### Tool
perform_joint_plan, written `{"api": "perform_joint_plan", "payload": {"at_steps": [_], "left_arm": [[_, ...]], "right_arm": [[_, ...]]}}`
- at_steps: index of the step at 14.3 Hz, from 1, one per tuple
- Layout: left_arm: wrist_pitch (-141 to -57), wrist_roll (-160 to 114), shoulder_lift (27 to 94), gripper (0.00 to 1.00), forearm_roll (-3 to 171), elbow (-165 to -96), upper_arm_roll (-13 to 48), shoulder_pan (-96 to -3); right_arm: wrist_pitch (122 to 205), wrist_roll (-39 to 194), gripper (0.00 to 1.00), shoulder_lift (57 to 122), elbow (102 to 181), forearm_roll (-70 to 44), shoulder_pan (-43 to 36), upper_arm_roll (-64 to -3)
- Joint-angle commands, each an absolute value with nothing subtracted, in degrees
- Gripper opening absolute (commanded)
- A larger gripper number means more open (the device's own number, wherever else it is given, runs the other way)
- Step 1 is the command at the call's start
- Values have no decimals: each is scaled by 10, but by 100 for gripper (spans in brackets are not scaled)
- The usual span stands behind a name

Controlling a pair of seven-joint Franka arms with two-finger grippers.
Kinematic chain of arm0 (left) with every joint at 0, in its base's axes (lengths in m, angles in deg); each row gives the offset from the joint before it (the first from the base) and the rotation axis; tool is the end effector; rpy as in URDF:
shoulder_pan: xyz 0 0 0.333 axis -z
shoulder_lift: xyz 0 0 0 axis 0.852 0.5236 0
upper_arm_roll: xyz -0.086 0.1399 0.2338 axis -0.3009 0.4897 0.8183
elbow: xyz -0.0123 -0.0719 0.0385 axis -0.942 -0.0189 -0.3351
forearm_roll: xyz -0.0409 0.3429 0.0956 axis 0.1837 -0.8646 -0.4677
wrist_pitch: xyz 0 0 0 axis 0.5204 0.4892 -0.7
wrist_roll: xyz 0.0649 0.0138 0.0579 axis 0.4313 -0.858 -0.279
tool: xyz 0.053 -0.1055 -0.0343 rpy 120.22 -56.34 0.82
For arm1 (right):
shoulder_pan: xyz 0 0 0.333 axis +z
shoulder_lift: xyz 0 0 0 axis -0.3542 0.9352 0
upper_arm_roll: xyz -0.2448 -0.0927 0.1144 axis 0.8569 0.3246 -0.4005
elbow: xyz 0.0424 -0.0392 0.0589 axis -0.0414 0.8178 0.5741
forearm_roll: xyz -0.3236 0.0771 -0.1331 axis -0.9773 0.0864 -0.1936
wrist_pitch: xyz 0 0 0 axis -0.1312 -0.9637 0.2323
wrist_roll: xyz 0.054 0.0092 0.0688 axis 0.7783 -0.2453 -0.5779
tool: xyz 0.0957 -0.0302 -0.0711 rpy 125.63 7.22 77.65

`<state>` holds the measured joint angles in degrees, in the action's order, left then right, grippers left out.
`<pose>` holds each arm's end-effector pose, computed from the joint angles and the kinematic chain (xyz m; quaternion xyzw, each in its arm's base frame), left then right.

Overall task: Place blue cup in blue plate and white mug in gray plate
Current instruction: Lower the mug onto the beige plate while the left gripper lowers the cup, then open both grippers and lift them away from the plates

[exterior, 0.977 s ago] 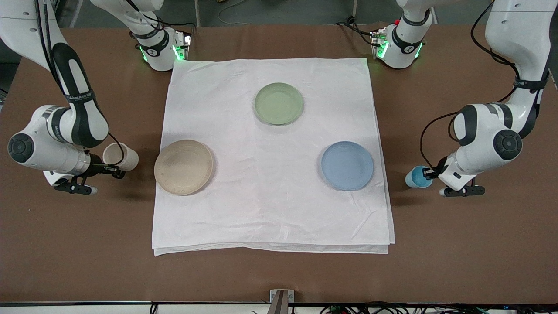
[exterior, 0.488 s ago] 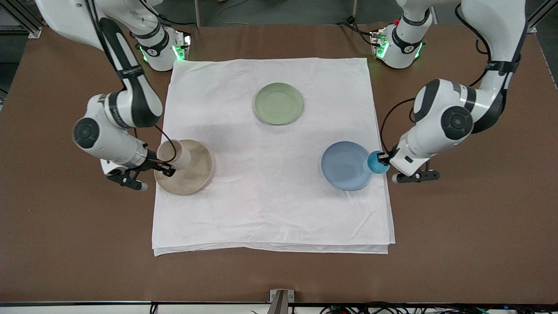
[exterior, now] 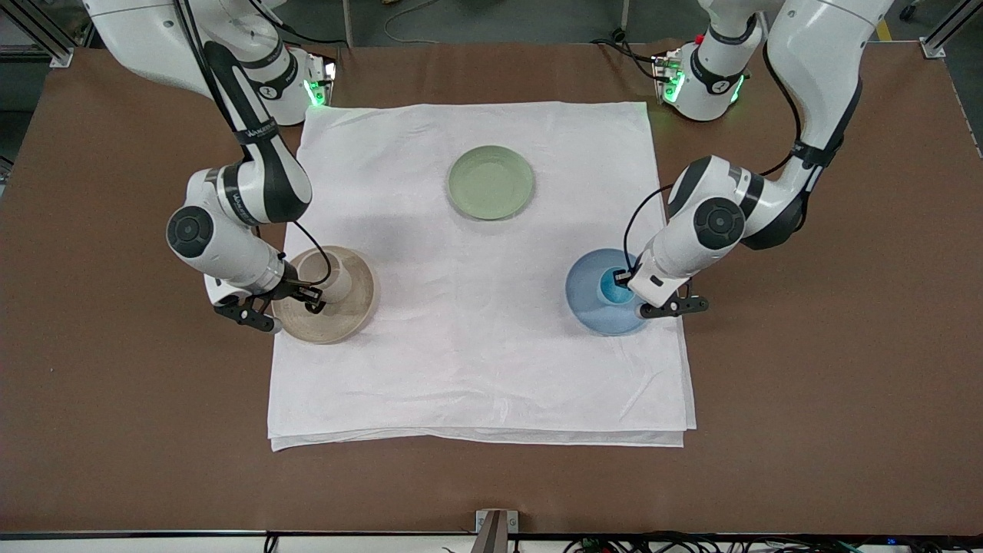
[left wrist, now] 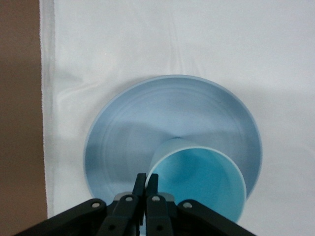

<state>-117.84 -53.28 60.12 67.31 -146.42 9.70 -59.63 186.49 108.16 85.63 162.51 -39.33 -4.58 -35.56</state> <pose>0.5114 -0.2306 0.2312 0.9960 0.0711 -0.0426 0.0329 0.5368 0.1262 0.2446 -0.9830 0.1767 0.0176 0.0461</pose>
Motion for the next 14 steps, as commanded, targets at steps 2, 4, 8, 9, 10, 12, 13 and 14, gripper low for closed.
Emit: {"api": "perform_joint_plan", "payload": {"at_steps": [2,4,8,9,10,12,13,14], "left_arm": [[-1177,-581,600,71,643,-1444,96,-598],[-1152,-580,573,100,642,-1426,97,-605],[-1017,-550,521,100,641,-1307,99,-629],[-980,-526,516,100,641,-1268,100,-642],[-938,-495,514,100,641,-1226,100,-661],[-871,-421,513,100,641,-1162,99,-690],[-839,-379,508,100,641,-1132,100,-705],[-818,-344,501,100,641,-1114,98,-719]], "right_arm": [[1782,1078,100,845,1562,-399,-50,-353],[1615,1047,100,837,1451,-426,-64,-341],[1380,866,100,837,1276,-498,-126,-339],[1351,830,100,836,1259,-502,-149,-339],[1325,802,100,831,1247,-503,-171,-340],[1286,778,100,820,1235,-503,-202,-340],[1271,780,100,820,1231,-506,-207,-340],[1264,780,100,820,1214,-510,-208,-339]]}}
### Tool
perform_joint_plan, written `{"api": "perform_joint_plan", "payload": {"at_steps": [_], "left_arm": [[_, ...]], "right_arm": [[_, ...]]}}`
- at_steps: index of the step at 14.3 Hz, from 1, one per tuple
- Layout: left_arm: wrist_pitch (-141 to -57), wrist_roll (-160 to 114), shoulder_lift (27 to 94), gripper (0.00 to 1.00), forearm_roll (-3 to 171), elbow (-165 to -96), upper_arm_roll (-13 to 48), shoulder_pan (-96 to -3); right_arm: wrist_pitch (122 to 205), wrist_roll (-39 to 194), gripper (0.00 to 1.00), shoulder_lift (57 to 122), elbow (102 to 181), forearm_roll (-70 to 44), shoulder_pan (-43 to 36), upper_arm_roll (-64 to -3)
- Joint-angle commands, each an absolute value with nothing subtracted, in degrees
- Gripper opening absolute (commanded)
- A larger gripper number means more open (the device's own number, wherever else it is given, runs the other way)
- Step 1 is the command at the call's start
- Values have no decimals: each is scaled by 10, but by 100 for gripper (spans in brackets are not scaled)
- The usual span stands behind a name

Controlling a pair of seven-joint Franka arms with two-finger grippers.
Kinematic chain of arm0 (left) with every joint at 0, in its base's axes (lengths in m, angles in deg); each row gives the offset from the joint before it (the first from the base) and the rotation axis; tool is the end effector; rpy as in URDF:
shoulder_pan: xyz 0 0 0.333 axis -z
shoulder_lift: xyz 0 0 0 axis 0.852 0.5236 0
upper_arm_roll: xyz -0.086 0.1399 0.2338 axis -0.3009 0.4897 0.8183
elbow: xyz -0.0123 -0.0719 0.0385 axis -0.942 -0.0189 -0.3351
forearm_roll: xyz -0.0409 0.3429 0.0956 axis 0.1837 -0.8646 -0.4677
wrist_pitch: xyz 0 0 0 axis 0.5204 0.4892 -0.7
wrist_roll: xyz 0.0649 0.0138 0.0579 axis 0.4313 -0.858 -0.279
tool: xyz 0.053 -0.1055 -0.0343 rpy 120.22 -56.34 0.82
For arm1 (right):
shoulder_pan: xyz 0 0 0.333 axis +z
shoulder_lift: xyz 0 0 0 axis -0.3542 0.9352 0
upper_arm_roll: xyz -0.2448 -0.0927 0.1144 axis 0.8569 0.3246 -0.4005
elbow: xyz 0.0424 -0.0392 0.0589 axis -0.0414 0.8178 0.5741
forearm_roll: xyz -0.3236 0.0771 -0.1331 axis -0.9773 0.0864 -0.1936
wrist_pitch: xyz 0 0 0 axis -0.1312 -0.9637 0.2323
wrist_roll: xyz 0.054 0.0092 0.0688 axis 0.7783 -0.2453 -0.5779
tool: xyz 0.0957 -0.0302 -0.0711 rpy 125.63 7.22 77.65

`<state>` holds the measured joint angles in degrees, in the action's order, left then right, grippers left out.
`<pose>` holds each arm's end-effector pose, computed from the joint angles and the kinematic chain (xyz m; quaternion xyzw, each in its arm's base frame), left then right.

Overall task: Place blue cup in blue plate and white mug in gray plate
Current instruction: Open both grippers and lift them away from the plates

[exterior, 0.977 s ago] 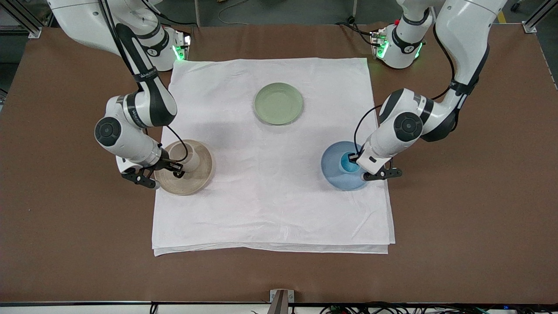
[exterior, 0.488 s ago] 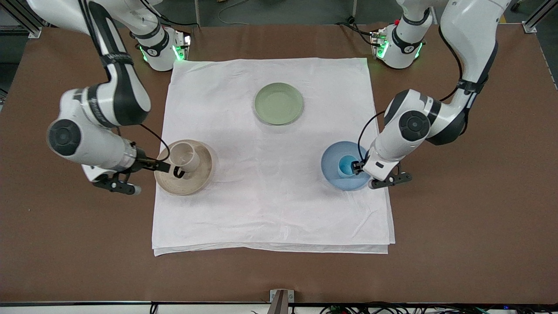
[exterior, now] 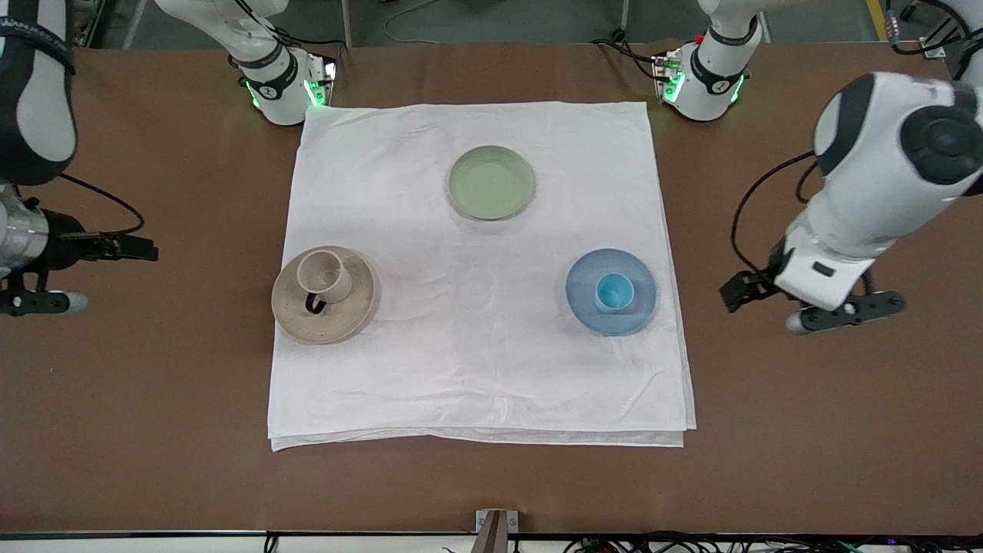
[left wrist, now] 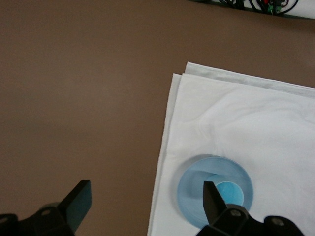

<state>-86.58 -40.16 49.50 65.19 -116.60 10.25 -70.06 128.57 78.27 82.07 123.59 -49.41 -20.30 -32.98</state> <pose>0.5938 -0.1028 0.5031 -0.9957 -0.0745 -0.0535 0.0111 0.5616 -0.0461 0.4879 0.9906 -0.0114 -0.1363 0.0018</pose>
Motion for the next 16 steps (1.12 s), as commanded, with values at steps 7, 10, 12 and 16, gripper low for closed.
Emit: {"api": "perform_joint_plan", "payload": {"at_steps": [7,10,12,16], "left_arm": [[-701,-236,398,100,687,-1116,209,-661],[-690,-219,329,100,717,-1180,283,-603],[-689,-227,286,100,717,-1225,289,-591],[-689,-220,289,100,747,-1225,291,-597]], "right_arm": [[1218,784,100,793,1180,-507,-200,-346],[1183,787,100,763,1183,-509,-200,-344],[1183,787,100,741,1205,-501,-201,-343],[1243,784,100,640,1317,-500,-204,-345]]}}
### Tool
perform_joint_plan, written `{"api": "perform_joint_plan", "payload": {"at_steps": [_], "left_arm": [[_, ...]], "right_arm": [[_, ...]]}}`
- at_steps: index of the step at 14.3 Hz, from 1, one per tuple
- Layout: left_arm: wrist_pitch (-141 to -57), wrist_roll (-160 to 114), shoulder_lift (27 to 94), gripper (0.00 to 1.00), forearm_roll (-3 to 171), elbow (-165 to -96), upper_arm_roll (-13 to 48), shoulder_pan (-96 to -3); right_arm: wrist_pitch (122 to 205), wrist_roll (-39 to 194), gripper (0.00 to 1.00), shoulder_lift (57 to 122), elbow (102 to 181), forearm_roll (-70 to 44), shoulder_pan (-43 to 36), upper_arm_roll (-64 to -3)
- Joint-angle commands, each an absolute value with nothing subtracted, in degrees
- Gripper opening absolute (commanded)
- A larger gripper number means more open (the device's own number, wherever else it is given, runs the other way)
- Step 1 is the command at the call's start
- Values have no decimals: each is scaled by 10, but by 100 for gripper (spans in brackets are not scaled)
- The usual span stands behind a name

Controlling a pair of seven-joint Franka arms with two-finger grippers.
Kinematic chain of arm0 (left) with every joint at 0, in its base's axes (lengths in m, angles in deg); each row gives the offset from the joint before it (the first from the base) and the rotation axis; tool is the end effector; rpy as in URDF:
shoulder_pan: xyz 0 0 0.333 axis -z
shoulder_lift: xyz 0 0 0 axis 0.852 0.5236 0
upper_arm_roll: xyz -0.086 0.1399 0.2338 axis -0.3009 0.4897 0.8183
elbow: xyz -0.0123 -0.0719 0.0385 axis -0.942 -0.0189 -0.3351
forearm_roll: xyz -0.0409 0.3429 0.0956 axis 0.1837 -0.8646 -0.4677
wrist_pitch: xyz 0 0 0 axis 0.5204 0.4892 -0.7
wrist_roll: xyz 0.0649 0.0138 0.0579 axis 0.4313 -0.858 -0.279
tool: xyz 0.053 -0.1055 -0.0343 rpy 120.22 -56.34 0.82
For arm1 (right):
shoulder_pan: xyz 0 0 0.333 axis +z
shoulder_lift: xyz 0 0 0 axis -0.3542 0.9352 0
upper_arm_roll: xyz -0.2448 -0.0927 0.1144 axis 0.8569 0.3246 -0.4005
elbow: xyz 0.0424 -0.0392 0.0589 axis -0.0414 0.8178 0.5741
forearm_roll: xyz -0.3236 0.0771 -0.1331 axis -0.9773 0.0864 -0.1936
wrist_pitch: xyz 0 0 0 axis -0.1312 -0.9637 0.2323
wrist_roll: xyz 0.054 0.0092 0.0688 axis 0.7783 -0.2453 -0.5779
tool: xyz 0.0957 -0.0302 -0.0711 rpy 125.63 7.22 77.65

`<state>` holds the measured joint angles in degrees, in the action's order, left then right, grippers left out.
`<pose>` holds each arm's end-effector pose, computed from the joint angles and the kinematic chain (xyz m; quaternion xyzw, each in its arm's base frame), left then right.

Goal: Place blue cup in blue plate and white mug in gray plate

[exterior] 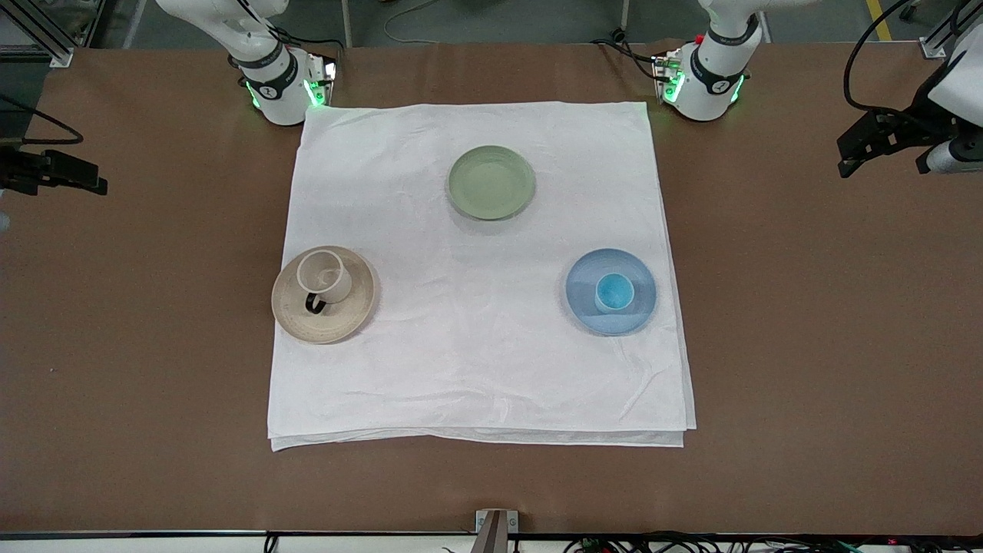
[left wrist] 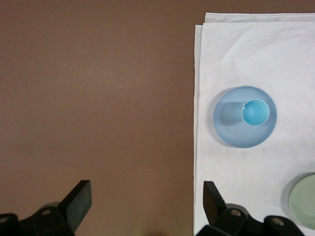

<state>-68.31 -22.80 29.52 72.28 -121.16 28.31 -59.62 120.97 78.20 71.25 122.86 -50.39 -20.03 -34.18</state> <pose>0.4828 -0.0501 0.6161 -0.9996 0.0003 -0.0124 0.0255 0.5059 -0.0348 0.5865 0.9947 0.0002 -0.1025 0.0038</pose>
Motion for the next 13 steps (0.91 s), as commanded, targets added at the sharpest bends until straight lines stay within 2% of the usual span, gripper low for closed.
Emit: {"api": "perform_joint_plan", "payload": {"at_steps": [1,4,7,13], "left_arm": [[-689,-218,291,100,750,-1225,291,-597],[-688,-218,299,100,748,-1212,291,-595],[-686,-220,300,100,749,-1208,291,-596],[-679,-220,303,100,751,-1208,291,-596]], "right_arm": [[1244,784,100,626,1327,-500,-204,-345],[1268,780,100,593,1357,-501,-204,-347],[1323,778,100,548,1425,-502,-206,-349],[1325,778,100,550,1420,-506,-210,-349]]}}
